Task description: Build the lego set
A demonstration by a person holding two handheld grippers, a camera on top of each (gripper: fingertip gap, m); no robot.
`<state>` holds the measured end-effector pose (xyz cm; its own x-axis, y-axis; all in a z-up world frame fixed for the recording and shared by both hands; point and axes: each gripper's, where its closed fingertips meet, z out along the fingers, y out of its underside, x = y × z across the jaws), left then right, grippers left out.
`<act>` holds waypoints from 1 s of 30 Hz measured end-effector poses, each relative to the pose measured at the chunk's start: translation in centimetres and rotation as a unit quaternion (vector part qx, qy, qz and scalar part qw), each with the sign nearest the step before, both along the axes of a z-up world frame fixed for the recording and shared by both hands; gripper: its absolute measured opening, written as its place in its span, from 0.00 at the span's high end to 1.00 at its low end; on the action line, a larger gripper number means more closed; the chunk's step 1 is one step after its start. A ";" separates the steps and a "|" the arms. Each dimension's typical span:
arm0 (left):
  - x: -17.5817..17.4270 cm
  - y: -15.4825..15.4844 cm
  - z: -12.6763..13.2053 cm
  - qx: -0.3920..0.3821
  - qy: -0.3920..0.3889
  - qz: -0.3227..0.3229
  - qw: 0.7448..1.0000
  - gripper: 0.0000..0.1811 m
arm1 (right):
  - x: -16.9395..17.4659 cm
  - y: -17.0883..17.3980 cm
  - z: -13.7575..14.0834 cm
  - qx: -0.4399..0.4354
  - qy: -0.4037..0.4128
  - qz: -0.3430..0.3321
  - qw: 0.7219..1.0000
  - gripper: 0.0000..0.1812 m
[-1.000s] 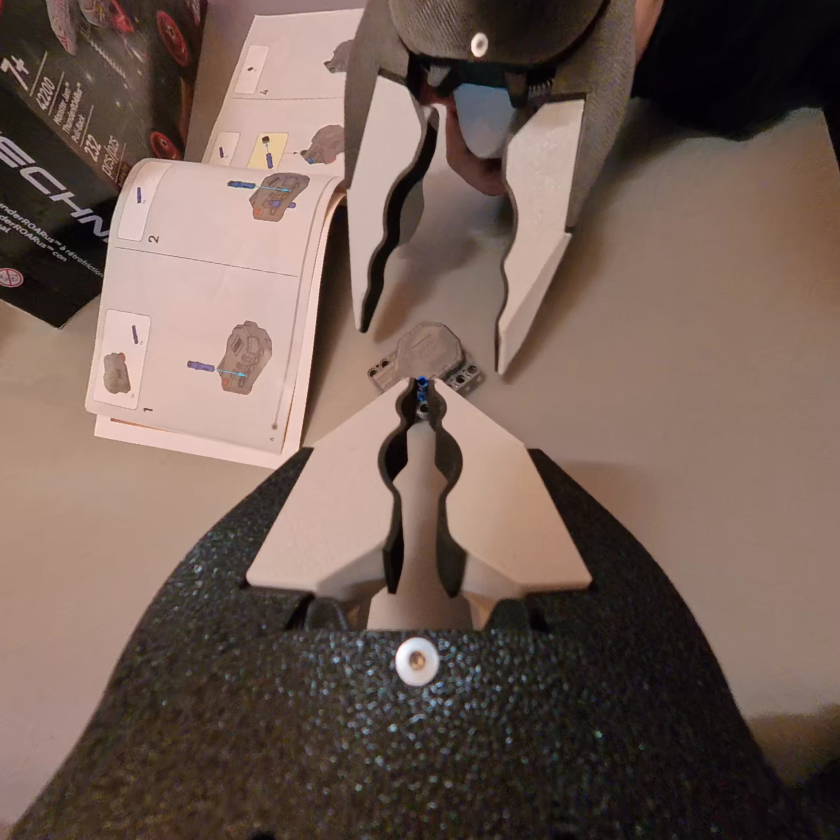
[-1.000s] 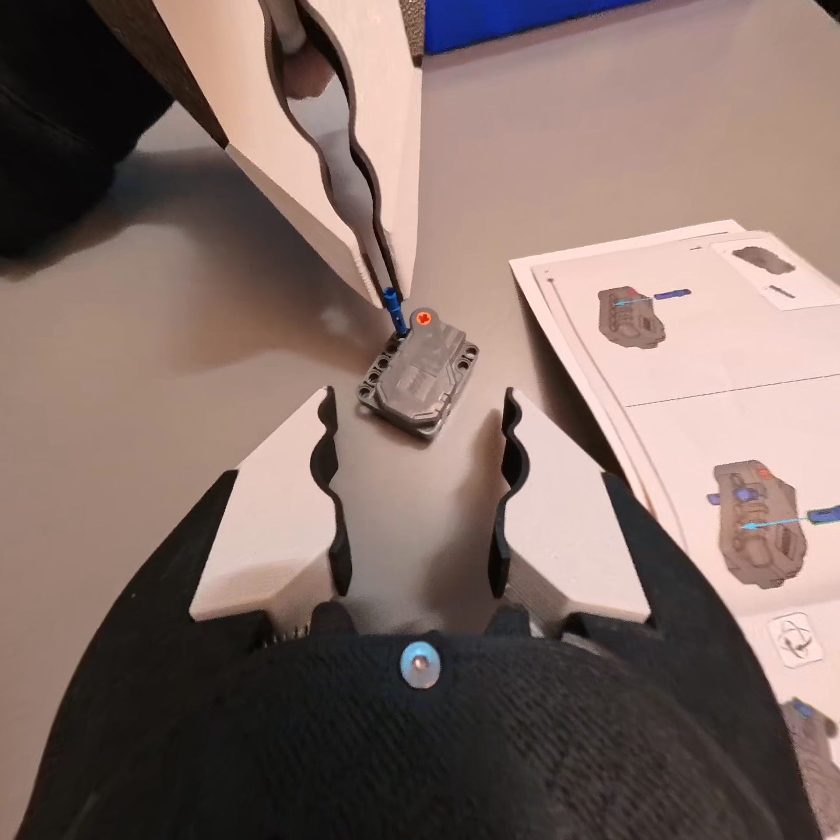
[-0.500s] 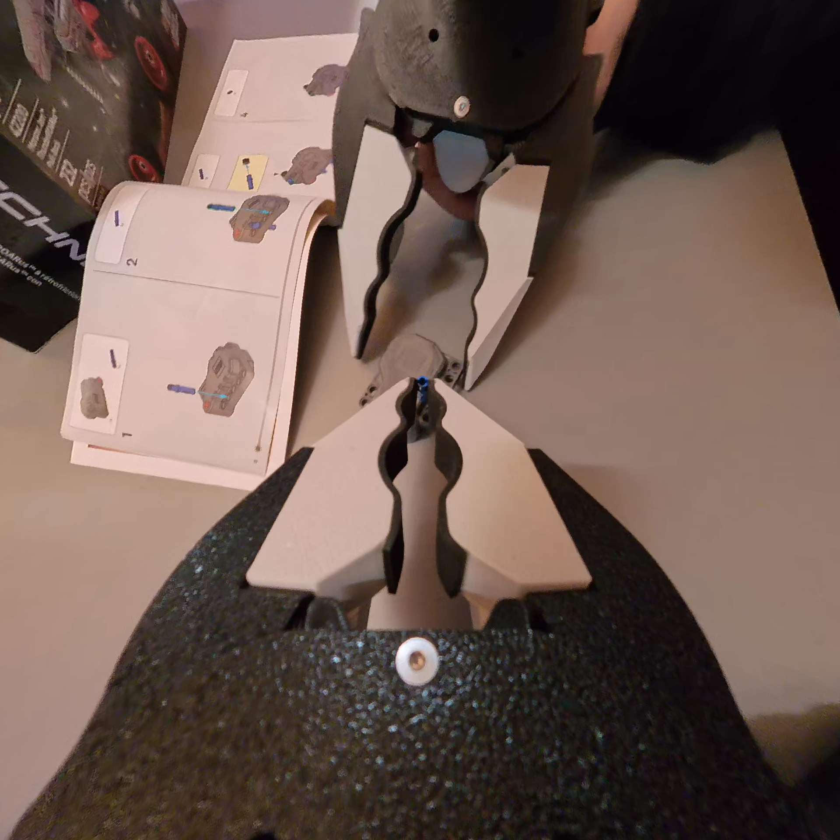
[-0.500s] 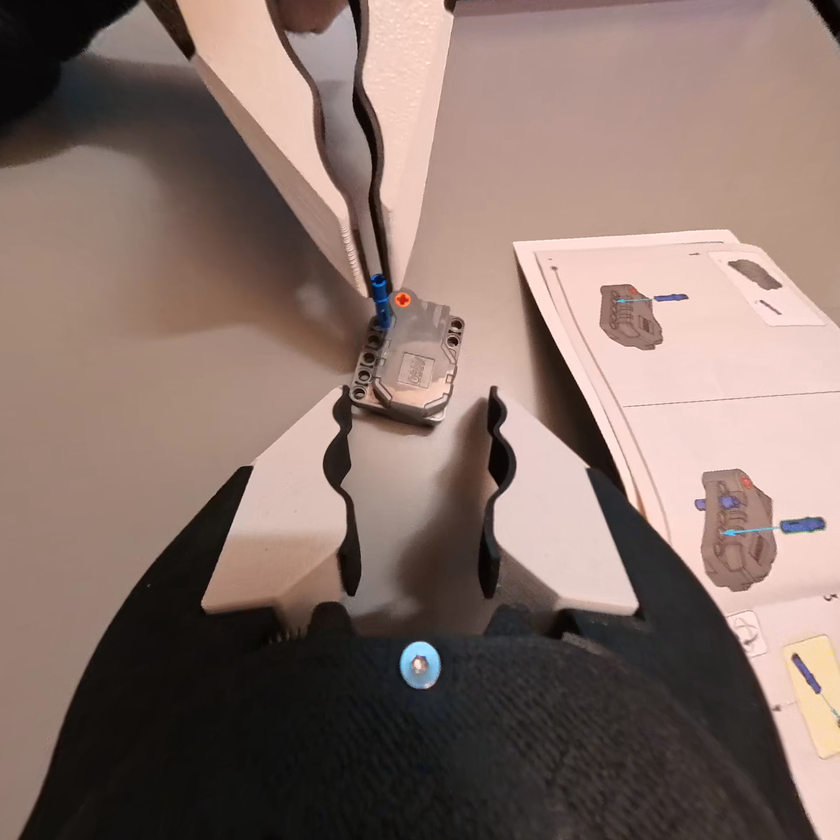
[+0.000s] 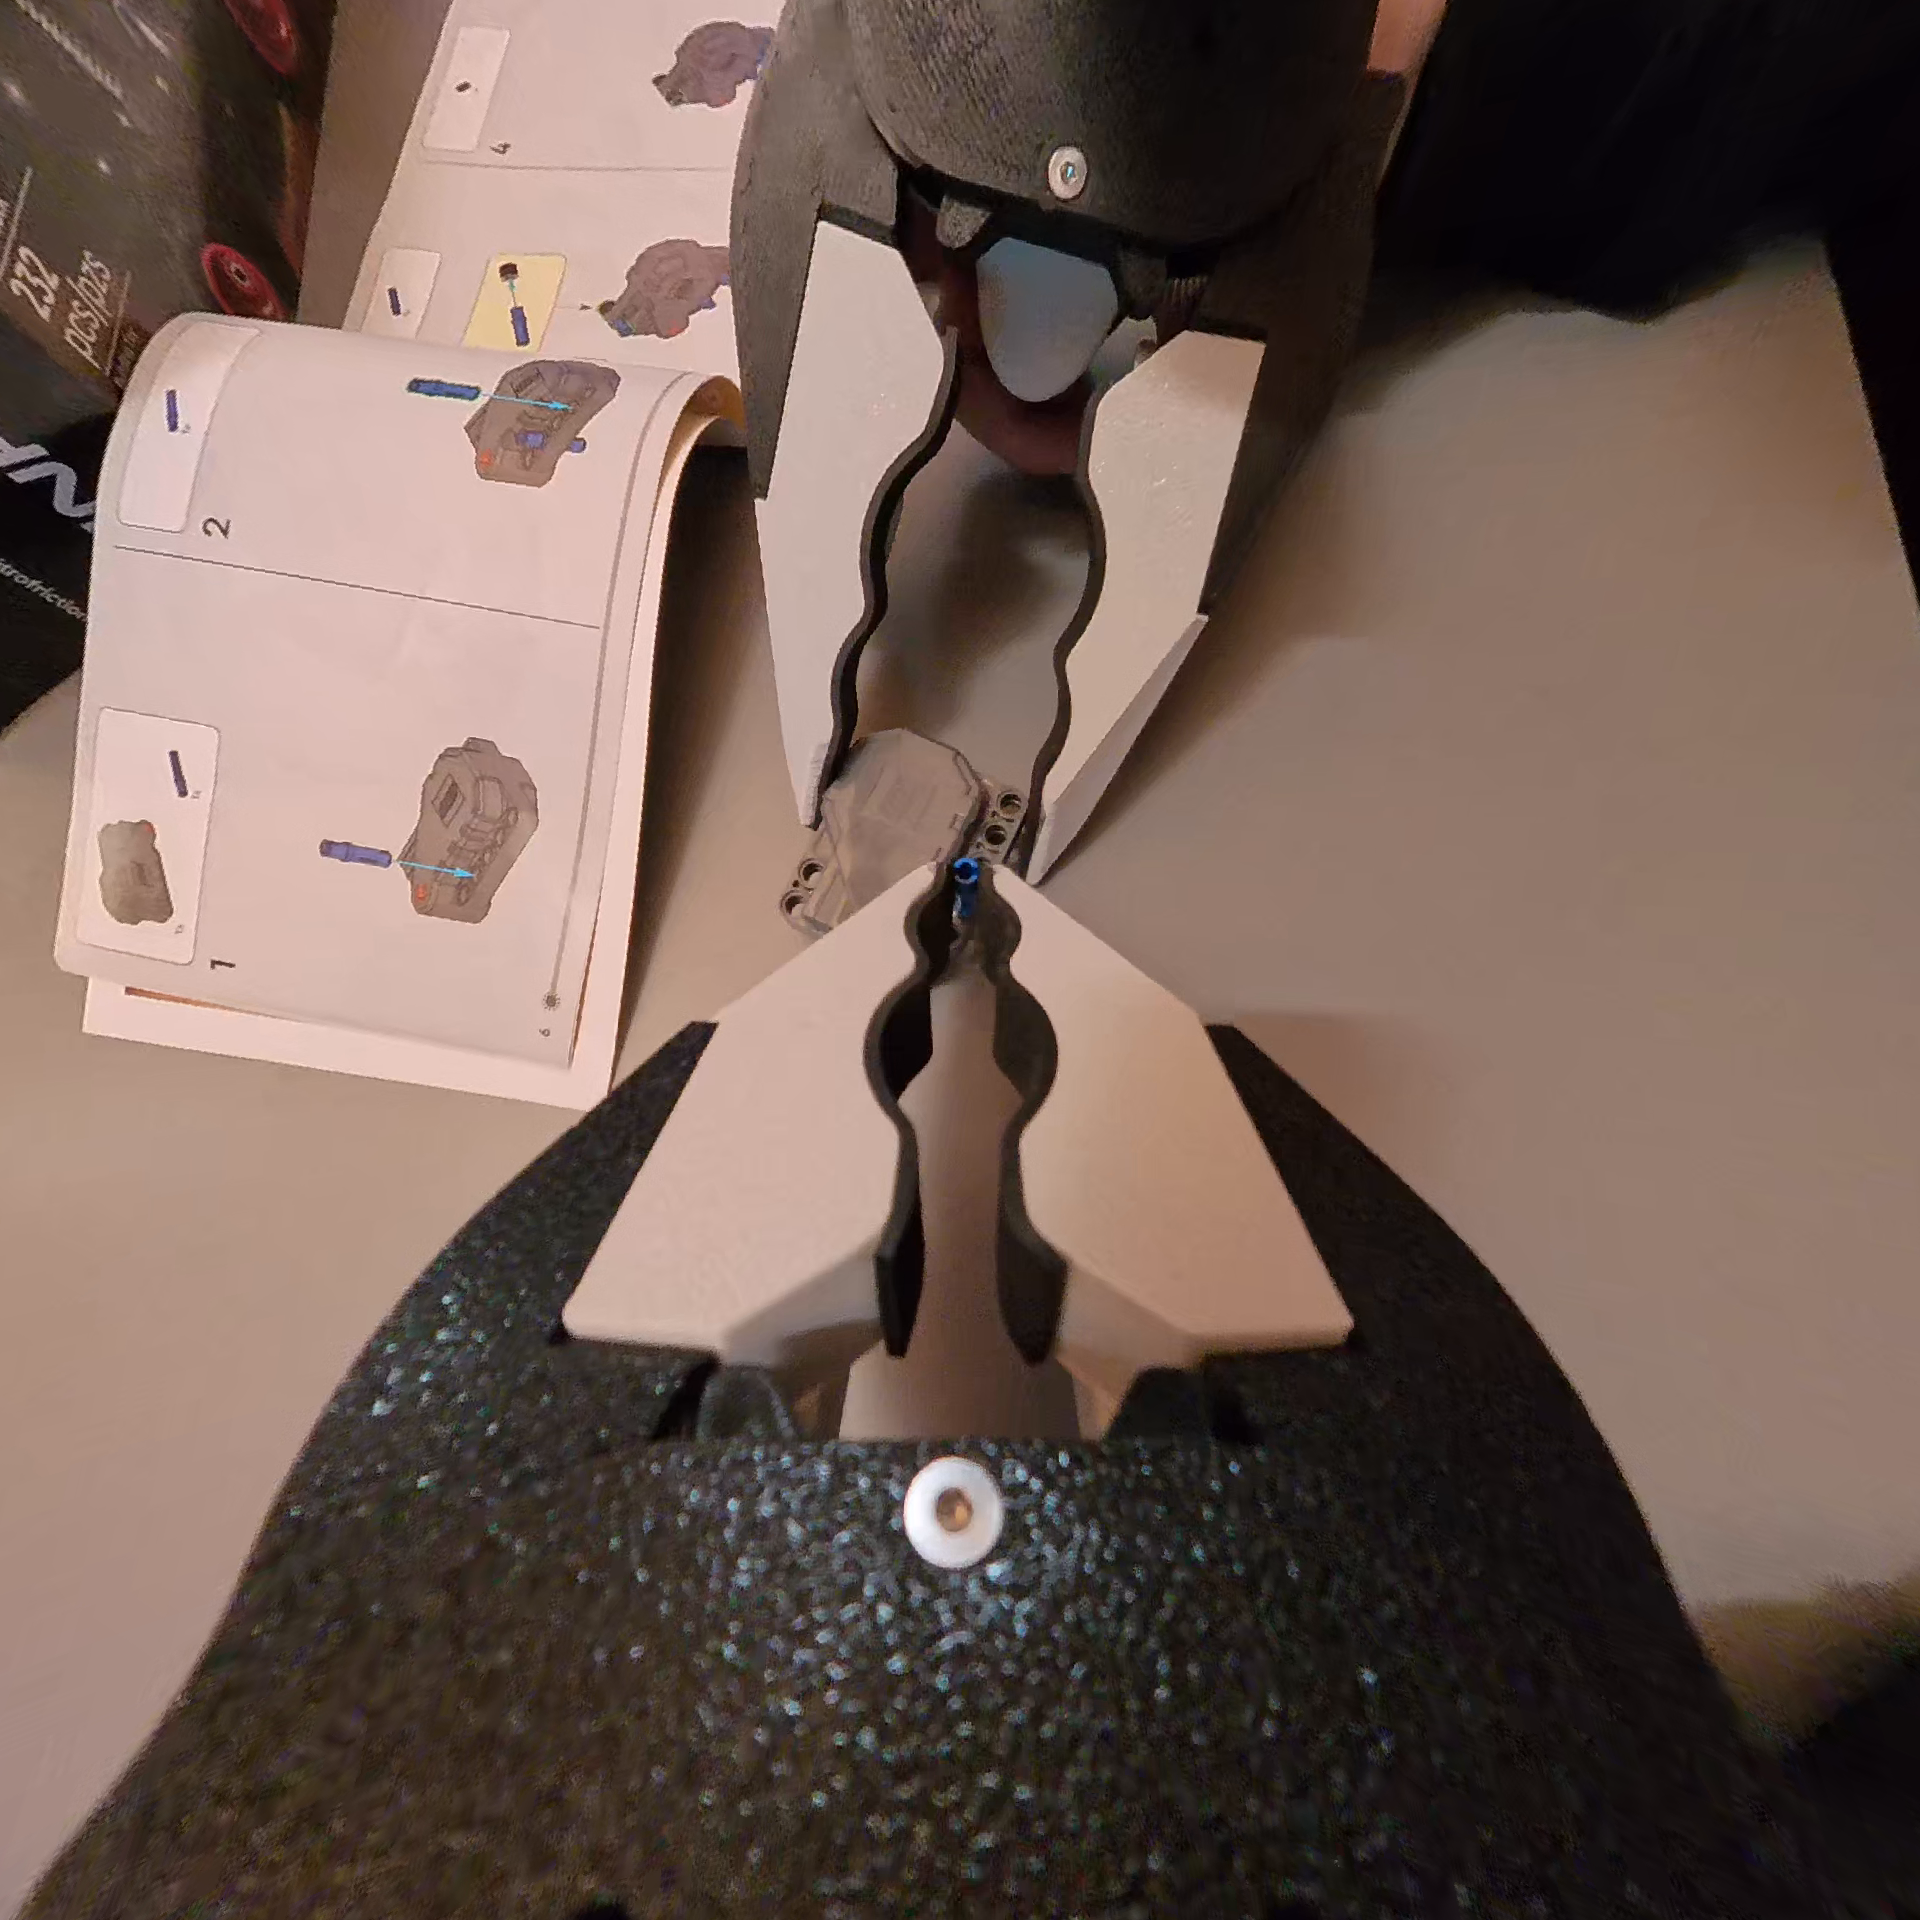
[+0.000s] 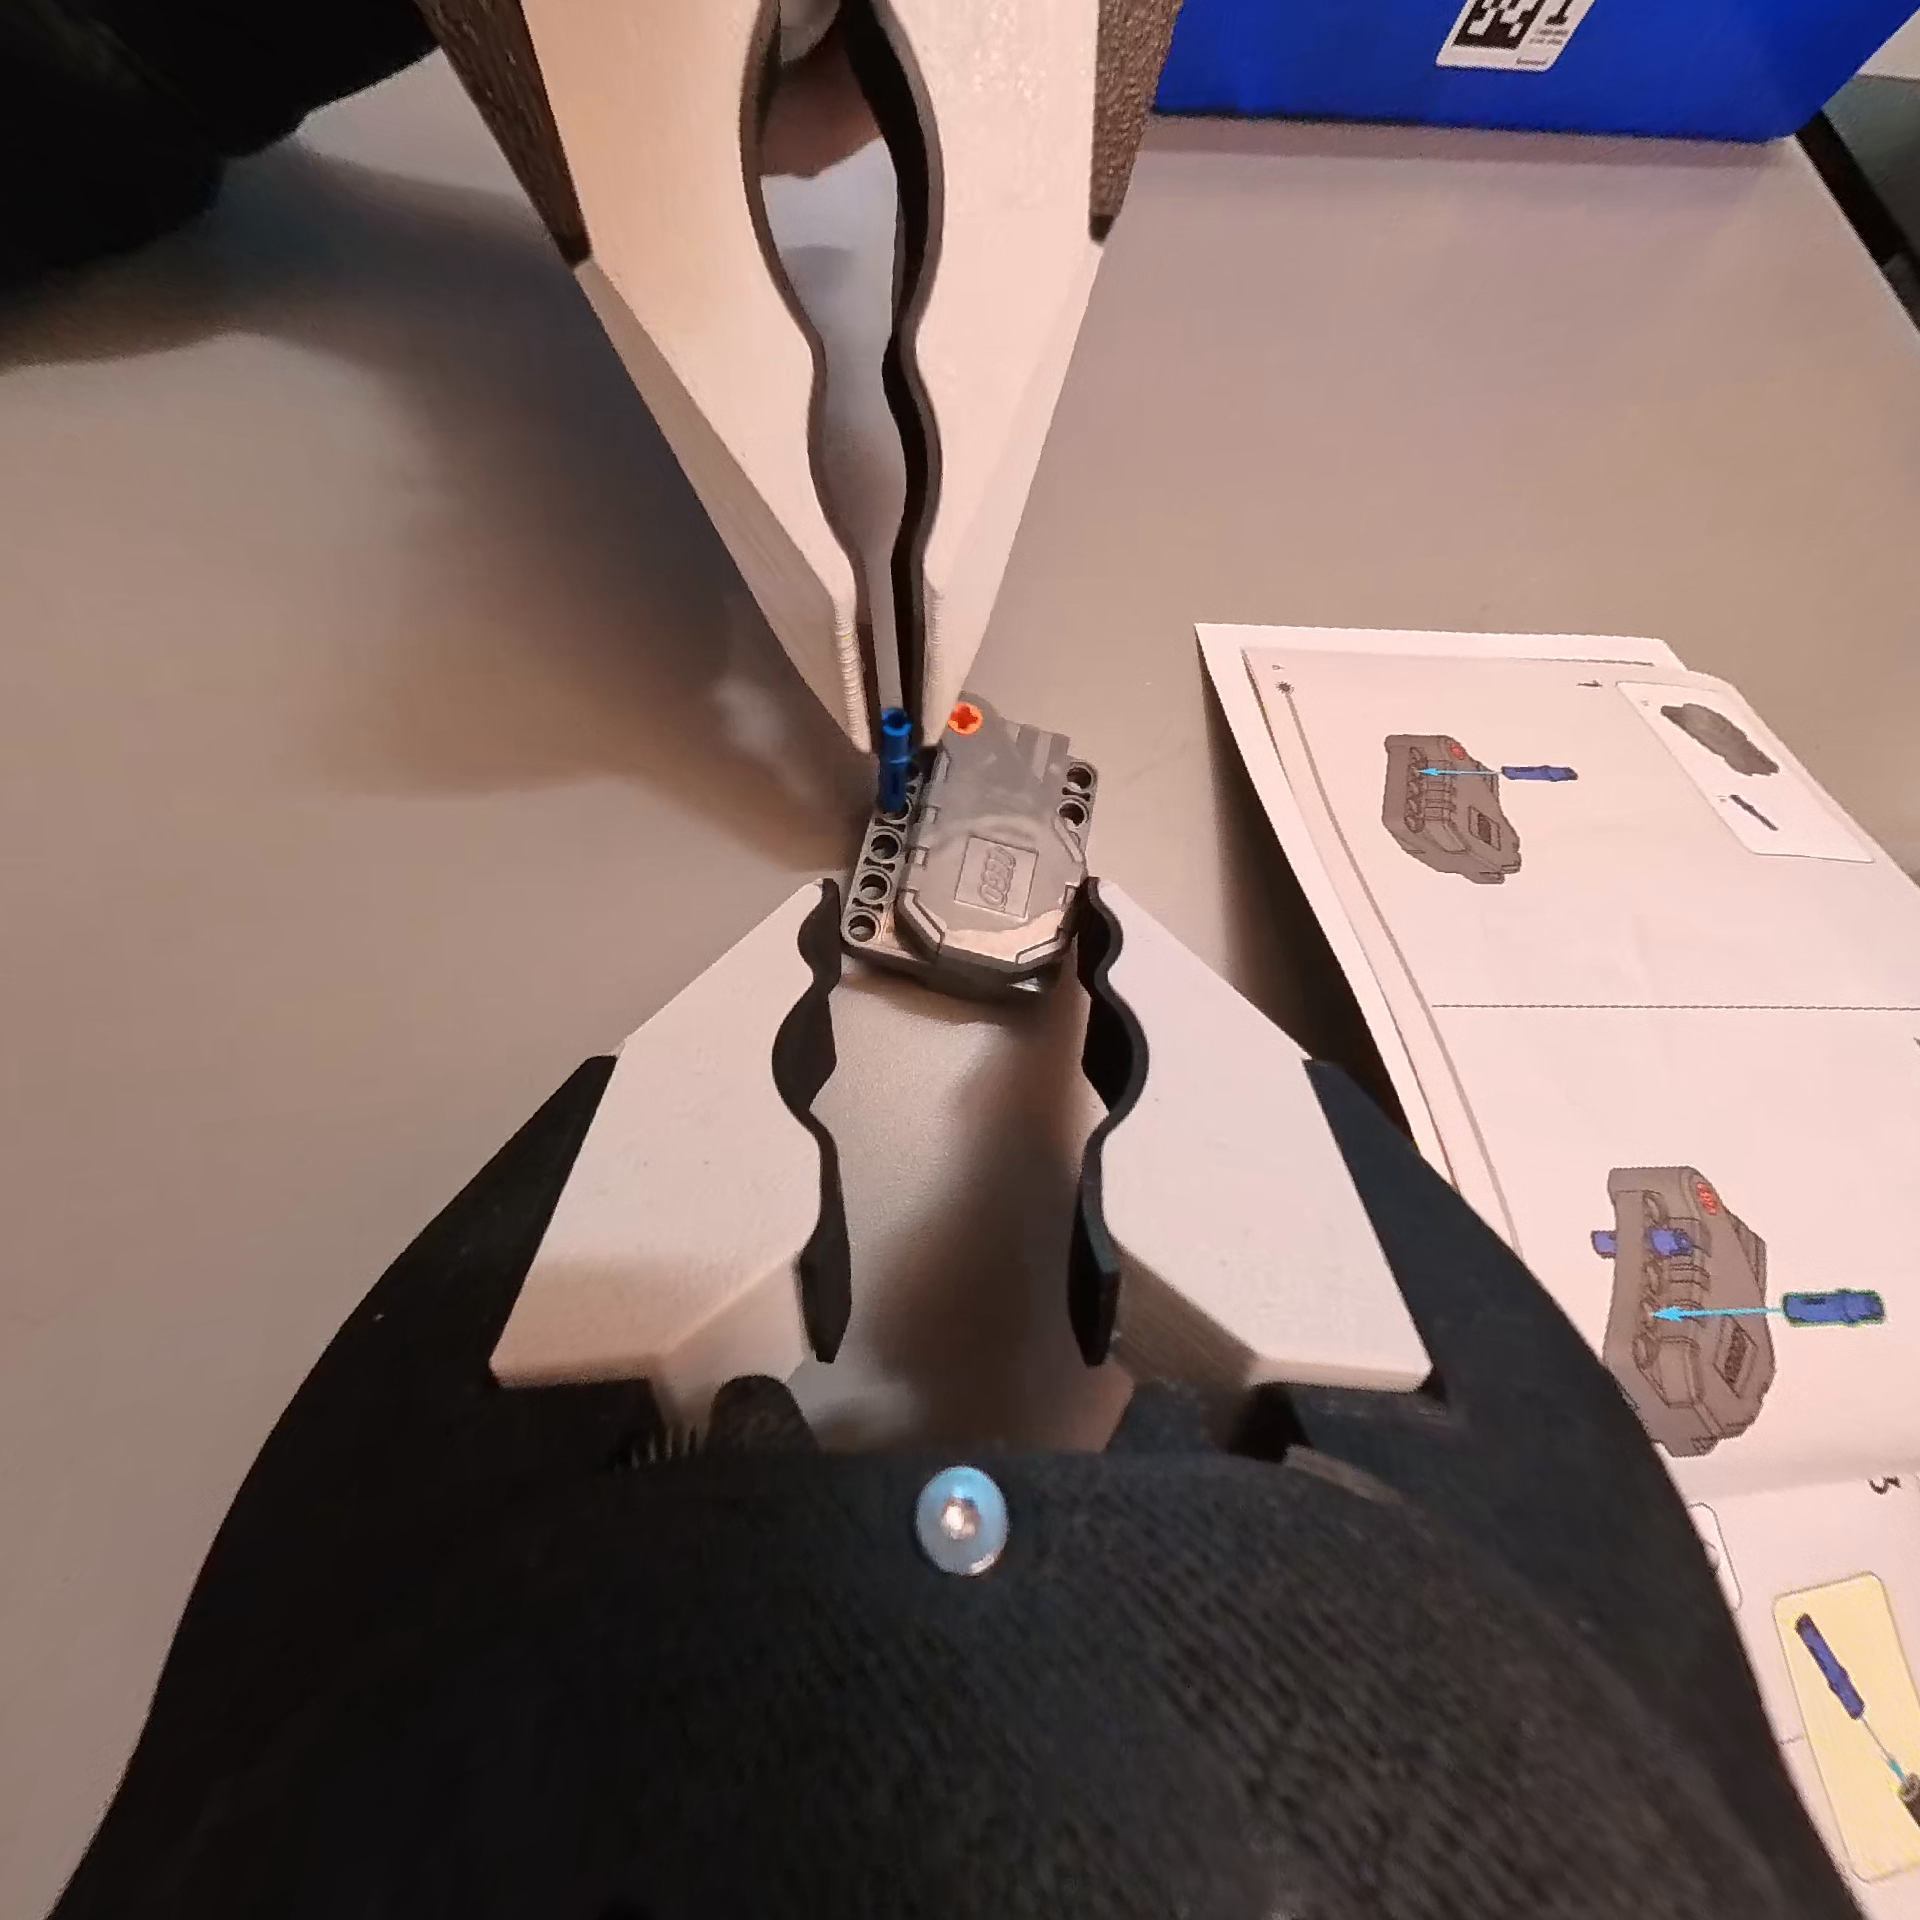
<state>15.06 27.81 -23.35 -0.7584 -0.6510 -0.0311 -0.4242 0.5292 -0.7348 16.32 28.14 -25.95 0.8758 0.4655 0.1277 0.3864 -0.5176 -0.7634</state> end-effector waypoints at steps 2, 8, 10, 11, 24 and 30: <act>0.0 -0.1 0.0 0.004 0.001 0.001 1.000 0.99 | 0.0 0.0 0.0 -0.001 0.001 0.000 1.000 0.76; 0.2 -0.1 -0.1 0.024 0.007 0.010 1.000 0.99 | 0.0 0.0 0.0 -0.004 0.005 0.001 1.000 0.76; 0.2 -0.1 -0.1 0.036 0.013 0.017 0.999 0.99 | 0.0 0.0 0.0 -0.005 0.007 0.001 1.000 0.76; 0.2 -0.1 -0.1 0.044 0.018 0.020 0.999 0.99 | 0.0 0.0 0.0 -0.005 0.007 0.001 1.000 0.76; 0.3 -0.3 -0.3 0.067 0.072 0.075 0.992 1.00 | -0.1 0.0 -0.1 -0.010 0.014 0.001 1.000 0.76; 0.3 -0.3 -0.4 0.051 0.085 0.088 0.991 0.99 | -0.1 0.0 -0.1 -0.011 0.015 0.002 1.000 0.76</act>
<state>15.37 27.49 -23.72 -0.6340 -0.7732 0.0147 -0.6294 0.5048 -0.5908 16.21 28.13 -26.04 0.8772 0.4716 0.0902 0.3651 -0.5332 -0.7632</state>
